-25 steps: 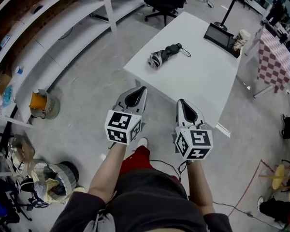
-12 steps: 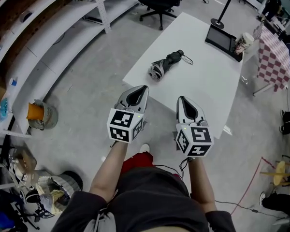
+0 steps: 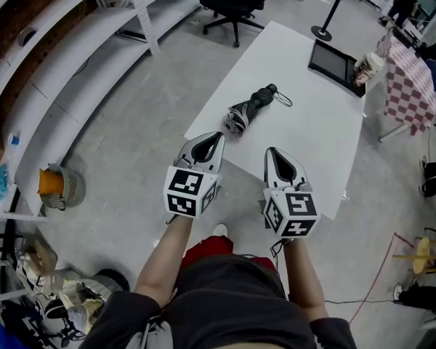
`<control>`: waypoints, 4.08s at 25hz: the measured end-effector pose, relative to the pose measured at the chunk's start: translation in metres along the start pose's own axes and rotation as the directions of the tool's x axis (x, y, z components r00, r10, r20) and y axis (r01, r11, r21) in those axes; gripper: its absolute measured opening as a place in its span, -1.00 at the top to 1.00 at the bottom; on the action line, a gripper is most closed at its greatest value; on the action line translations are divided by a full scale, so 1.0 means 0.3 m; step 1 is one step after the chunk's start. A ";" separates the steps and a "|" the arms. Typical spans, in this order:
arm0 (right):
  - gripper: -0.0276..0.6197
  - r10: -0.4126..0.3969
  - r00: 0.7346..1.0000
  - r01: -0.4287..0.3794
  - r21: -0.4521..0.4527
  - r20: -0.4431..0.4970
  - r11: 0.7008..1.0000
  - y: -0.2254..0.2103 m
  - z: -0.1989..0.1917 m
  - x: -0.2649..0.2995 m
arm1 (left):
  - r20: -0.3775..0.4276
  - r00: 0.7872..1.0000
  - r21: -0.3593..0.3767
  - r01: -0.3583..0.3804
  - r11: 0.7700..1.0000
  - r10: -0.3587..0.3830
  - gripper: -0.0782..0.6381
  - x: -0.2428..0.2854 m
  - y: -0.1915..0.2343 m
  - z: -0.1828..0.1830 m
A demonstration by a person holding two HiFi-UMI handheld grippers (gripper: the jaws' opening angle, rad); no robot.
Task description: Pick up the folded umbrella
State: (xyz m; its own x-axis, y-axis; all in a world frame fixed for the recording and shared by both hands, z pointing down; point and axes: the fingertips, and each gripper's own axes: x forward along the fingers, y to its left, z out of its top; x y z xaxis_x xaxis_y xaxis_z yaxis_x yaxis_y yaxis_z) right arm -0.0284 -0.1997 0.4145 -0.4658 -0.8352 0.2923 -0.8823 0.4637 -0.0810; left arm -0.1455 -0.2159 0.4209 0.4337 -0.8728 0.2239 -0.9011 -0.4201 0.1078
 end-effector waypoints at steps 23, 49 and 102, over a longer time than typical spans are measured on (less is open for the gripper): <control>0.86 -0.057 0.998 0.058 0.029 -0.032 0.998 -0.168 0.000 0.086 | -0.149 0.985 0.006 0.090 0.996 -0.088 0.51 0.290 -0.008 -0.015; 0.86 -0.077 0.995 0.082 0.091 -0.065 0.992 -0.519 0.027 0.291 | -0.524 0.846 0.126 0.186 0.974 -0.094 0.01 0.785 -0.025 -0.199; 0.86 -0.018 0.994 0.025 0.068 -0.104 0.997 -0.609 0.028 0.386 | -0.555 0.832 0.126 0.057 0.990 0.023 0.14 0.894 0.088 -0.241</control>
State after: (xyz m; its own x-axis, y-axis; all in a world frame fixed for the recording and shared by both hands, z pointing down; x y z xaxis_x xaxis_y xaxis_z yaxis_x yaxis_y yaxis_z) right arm 0.0783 -0.3836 0.4549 -0.4403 -0.8082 0.3911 -0.8963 0.4212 -0.1386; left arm -0.0530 -0.4431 0.5538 0.3404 -0.5976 0.7259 -0.8676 -0.4972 -0.0024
